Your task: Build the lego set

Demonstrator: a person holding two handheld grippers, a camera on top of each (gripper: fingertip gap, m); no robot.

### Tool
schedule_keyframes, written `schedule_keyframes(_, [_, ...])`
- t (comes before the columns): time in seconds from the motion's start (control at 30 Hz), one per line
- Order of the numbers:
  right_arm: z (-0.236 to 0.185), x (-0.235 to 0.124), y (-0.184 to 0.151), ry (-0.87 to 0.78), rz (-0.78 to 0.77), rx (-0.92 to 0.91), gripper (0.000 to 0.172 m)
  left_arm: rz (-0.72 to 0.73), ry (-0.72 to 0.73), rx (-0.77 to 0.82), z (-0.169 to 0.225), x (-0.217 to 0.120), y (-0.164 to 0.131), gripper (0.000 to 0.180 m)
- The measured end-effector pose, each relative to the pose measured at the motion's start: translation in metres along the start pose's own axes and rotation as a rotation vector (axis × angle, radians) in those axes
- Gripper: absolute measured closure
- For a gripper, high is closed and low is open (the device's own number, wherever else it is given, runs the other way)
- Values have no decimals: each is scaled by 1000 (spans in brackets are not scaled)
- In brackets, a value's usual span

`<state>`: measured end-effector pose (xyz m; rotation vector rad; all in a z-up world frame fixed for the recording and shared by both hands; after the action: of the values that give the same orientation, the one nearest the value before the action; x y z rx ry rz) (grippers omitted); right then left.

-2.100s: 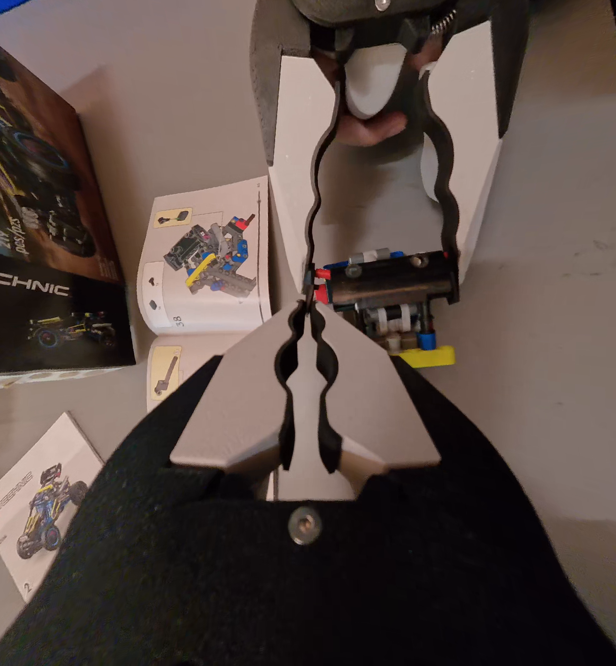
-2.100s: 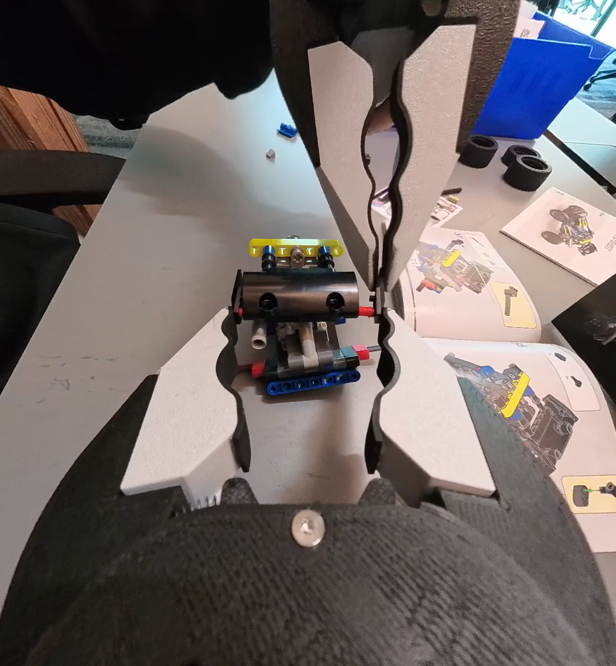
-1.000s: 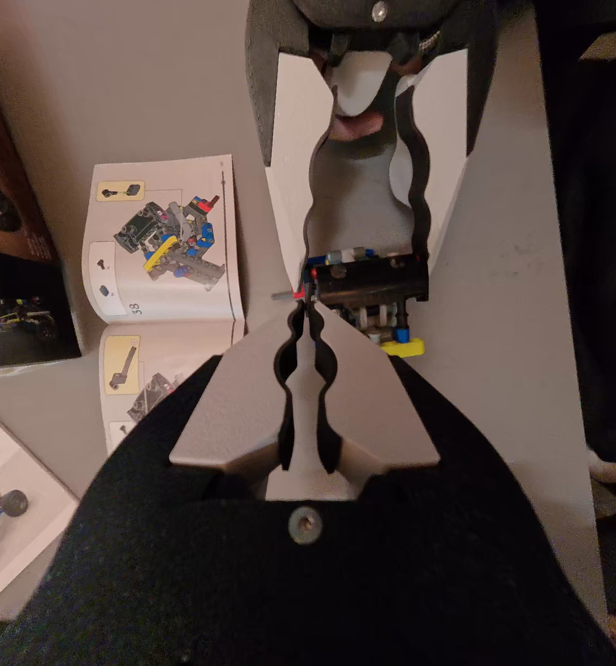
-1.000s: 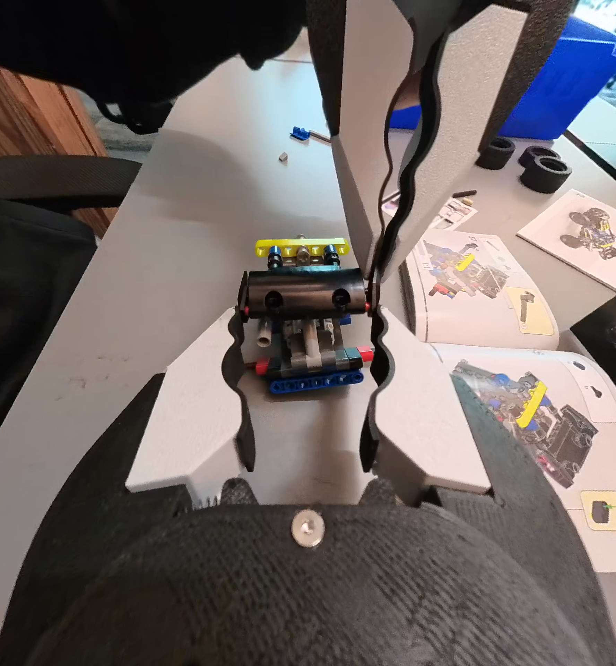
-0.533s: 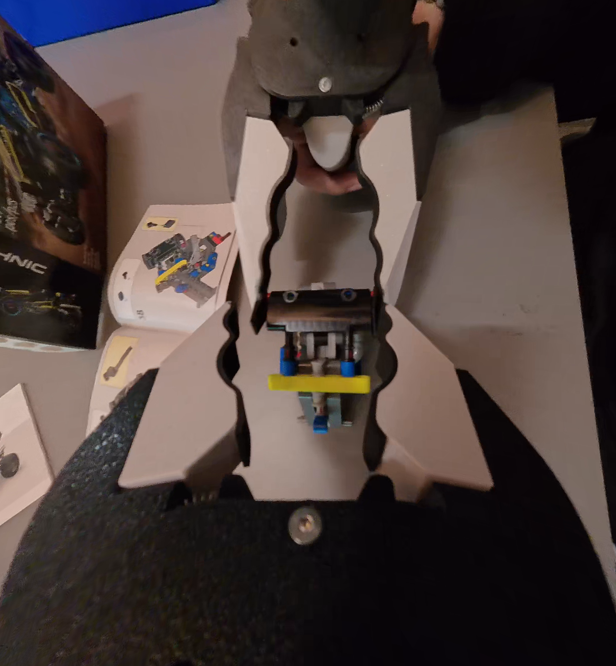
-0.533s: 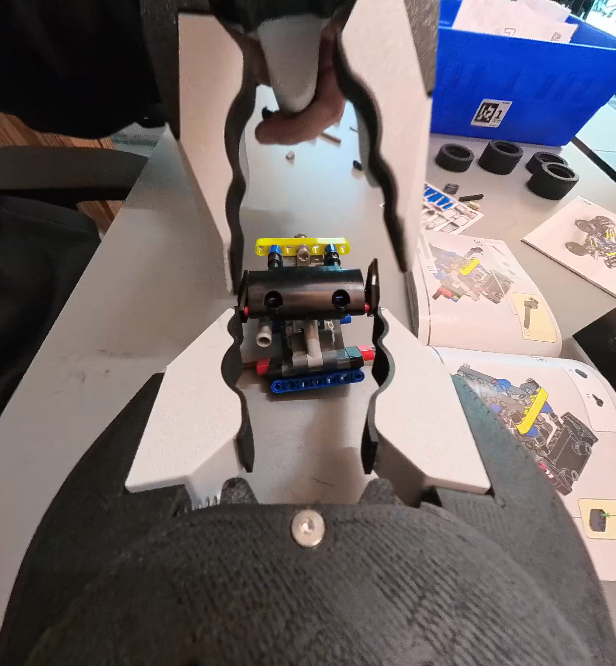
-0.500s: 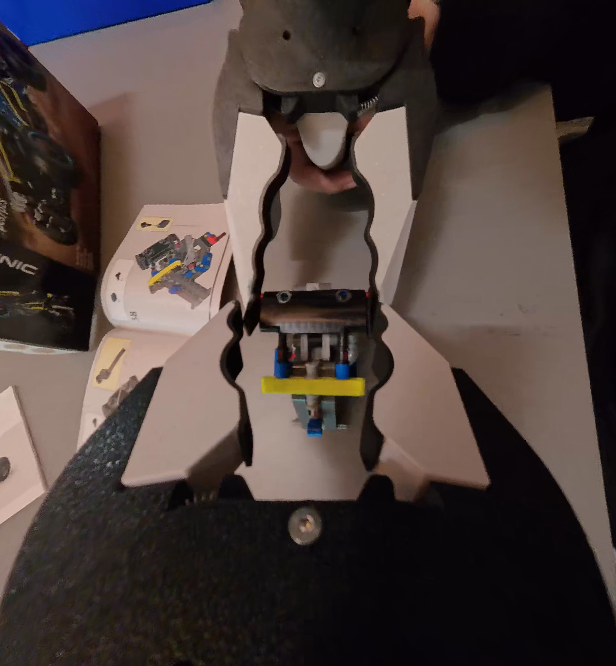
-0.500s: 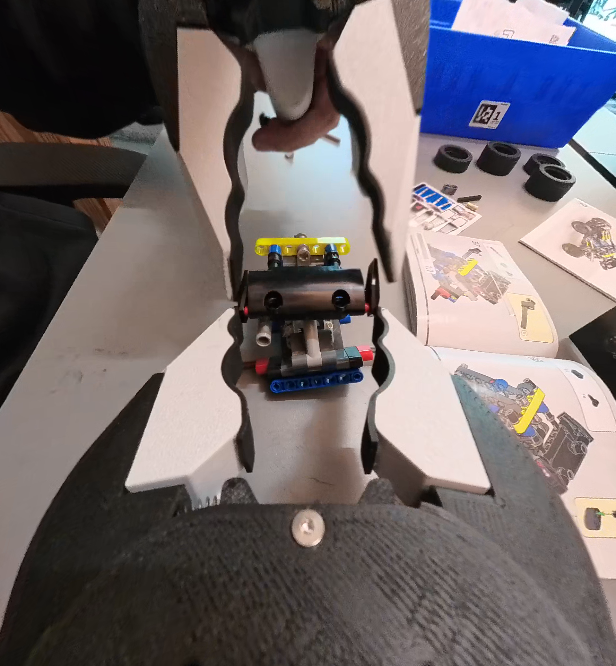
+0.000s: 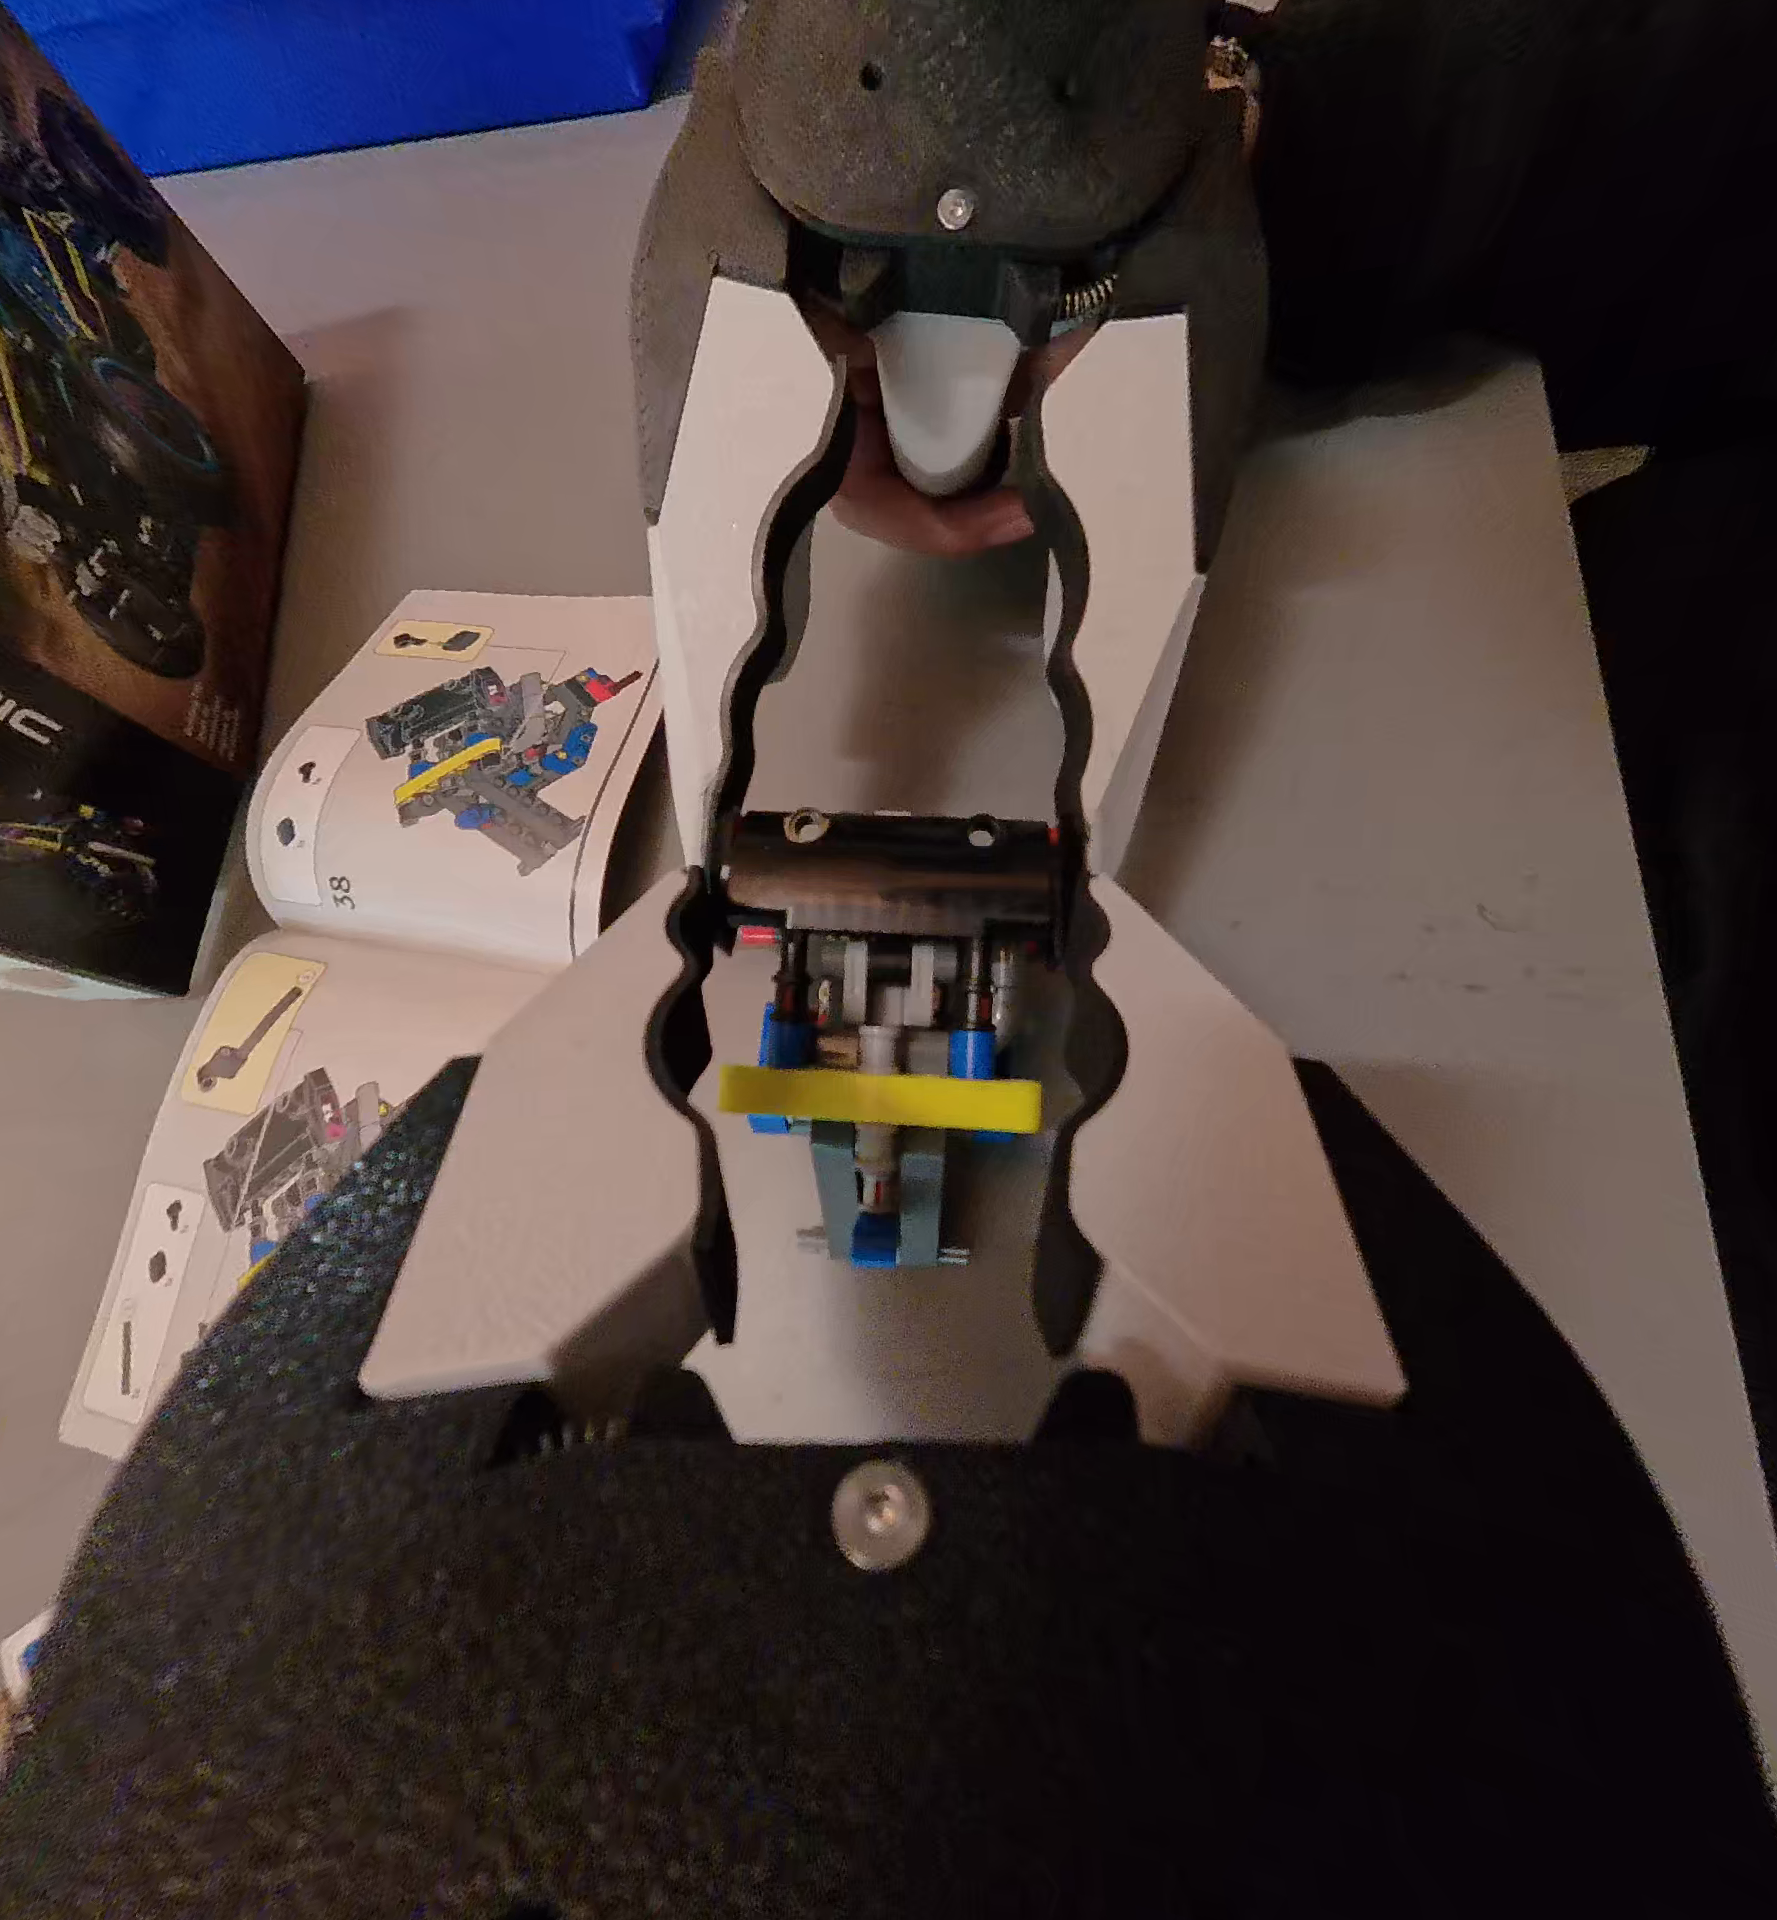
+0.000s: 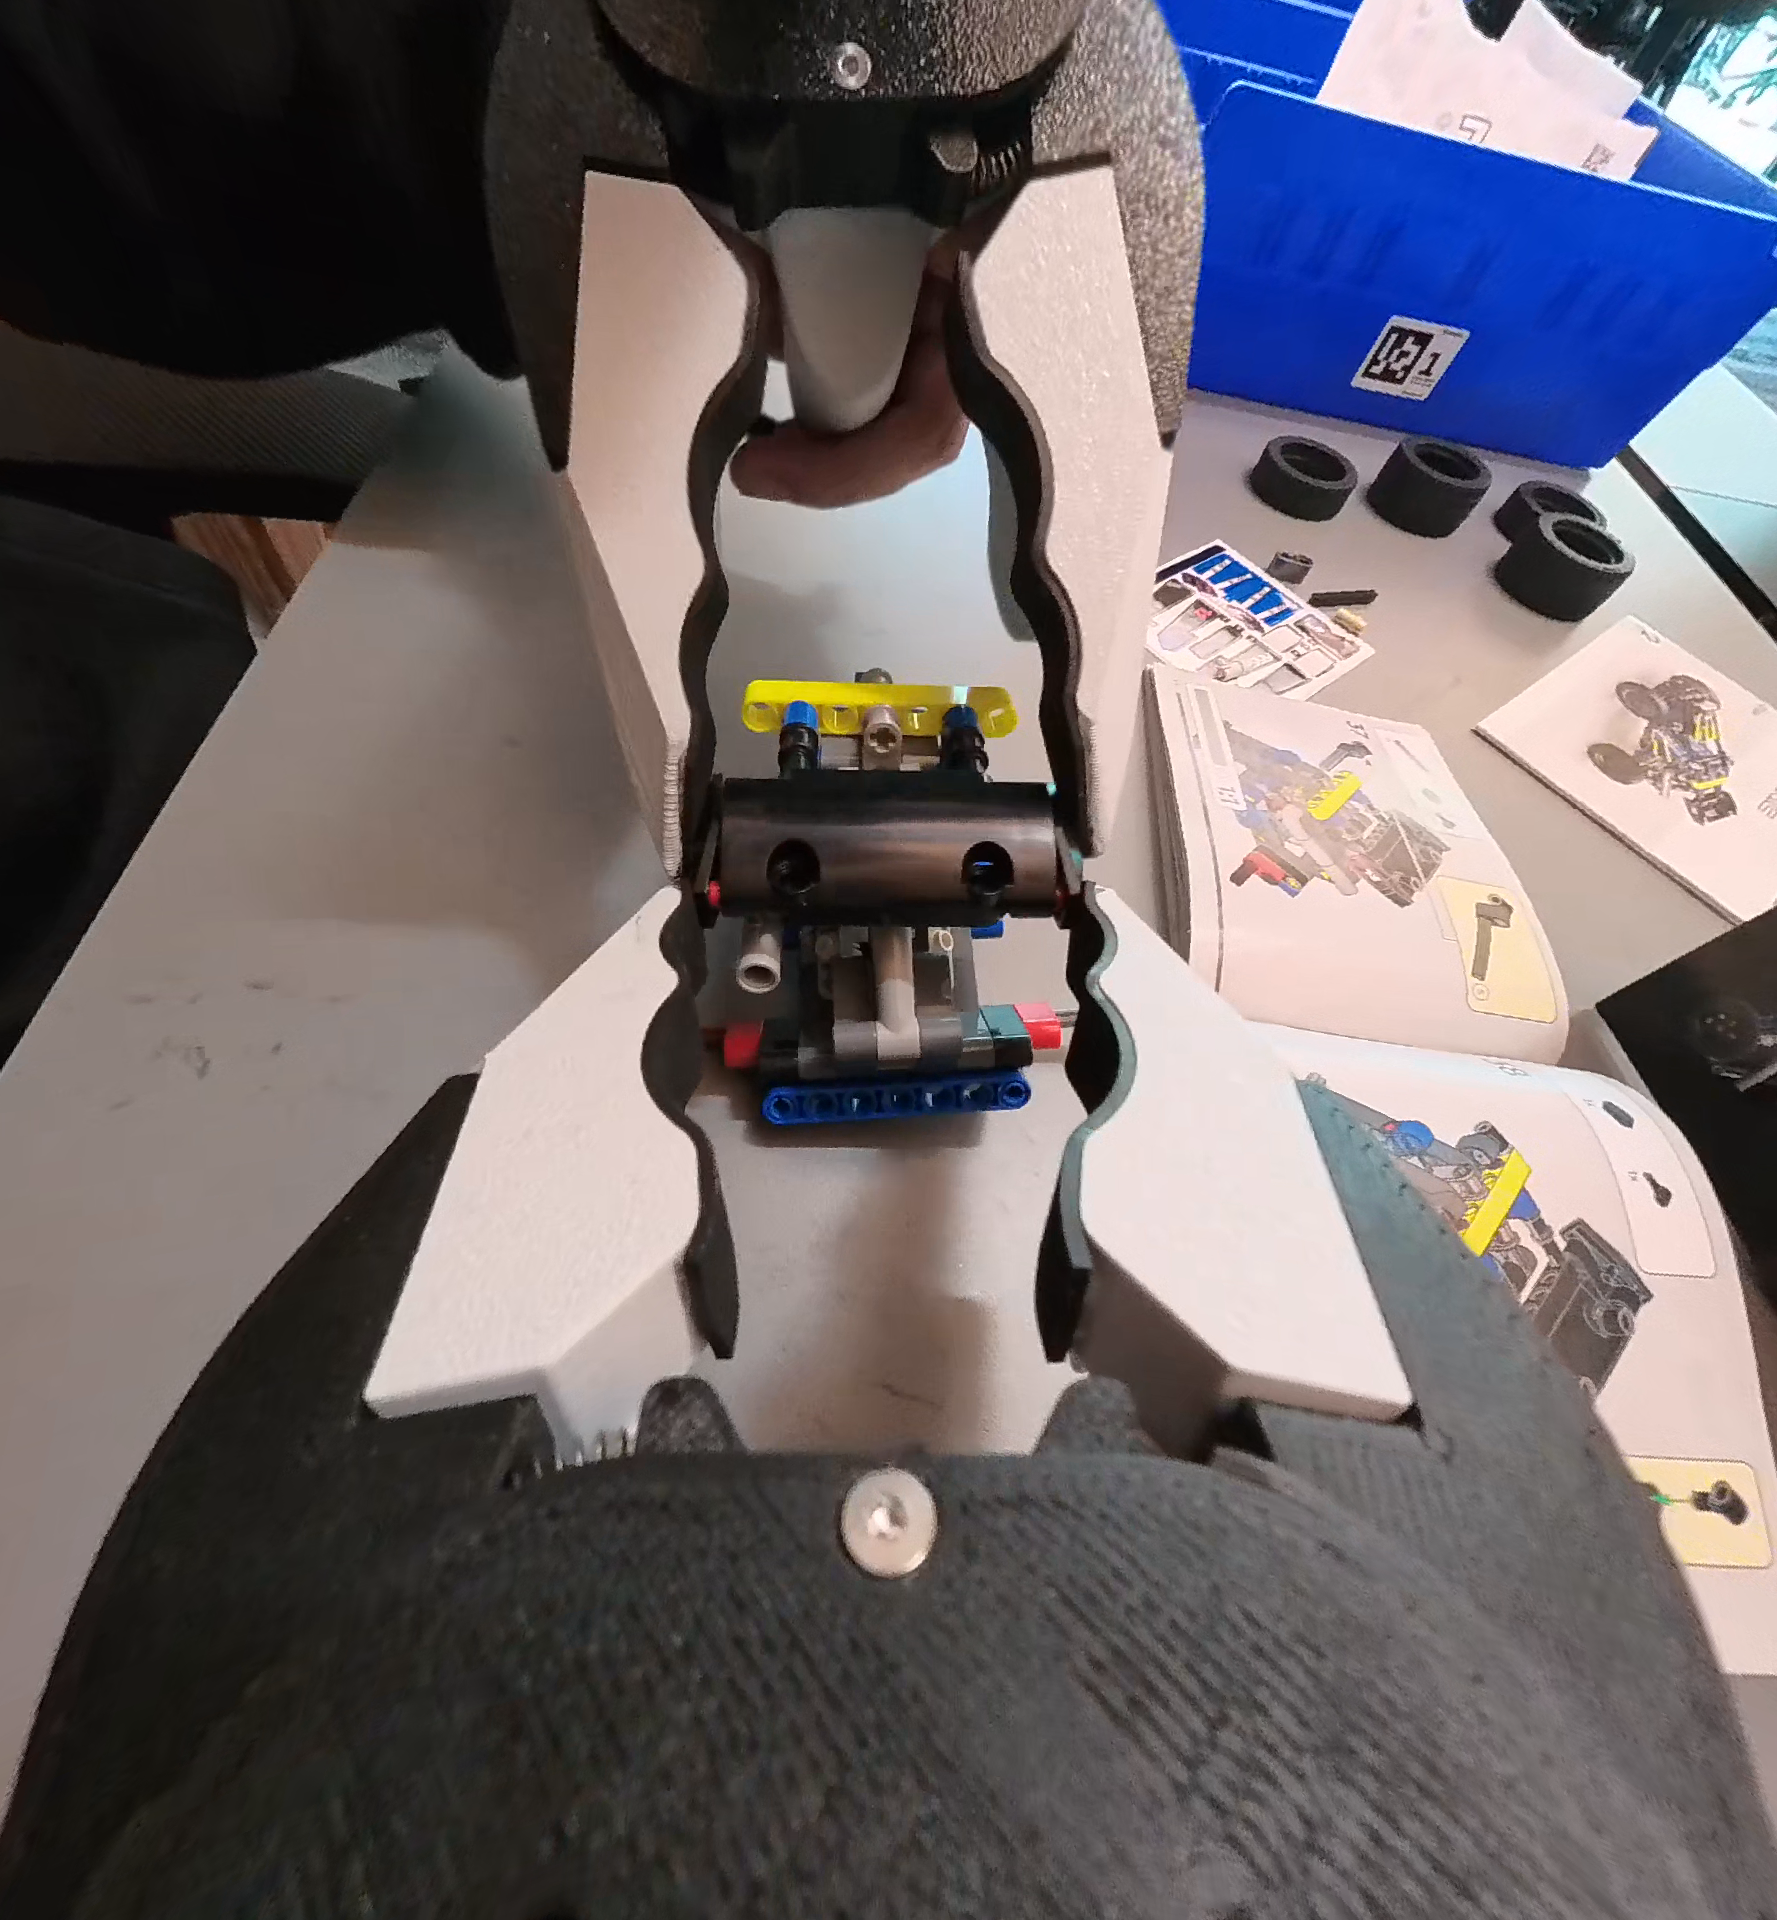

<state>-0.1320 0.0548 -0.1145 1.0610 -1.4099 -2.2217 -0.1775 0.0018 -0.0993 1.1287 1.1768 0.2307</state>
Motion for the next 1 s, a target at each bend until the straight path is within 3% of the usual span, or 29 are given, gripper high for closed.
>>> schedule_keyframes(0.4, [0,-1,-1,27,41,38,103,42,-11,-49,1,0,0,115])
schedule_keyframes(0.67, [-4,-7,-2,52,40,5,103,209,19,-129,-17,-40,0,117])
schedule_keyframes(0.8, [5,-20,-11,-12,16,21,103,264,211,-145,-56,-71,-15,122])
schedule_keyframes(1.0, [7,-42,-21,-28,-18,29,103,435,678,-200,-124,-149,-43,115])
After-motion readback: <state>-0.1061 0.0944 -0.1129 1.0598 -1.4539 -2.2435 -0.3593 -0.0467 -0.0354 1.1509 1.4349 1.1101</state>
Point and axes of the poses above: each gripper's, where its closed fingertips meet, x out along the fingers, y out of its top, z = x × y across the jaws, the point moved 5 cm from there along -x, back along the fingers, and after that the axes turned 6 degrees about -x, right-handed, at the moved point
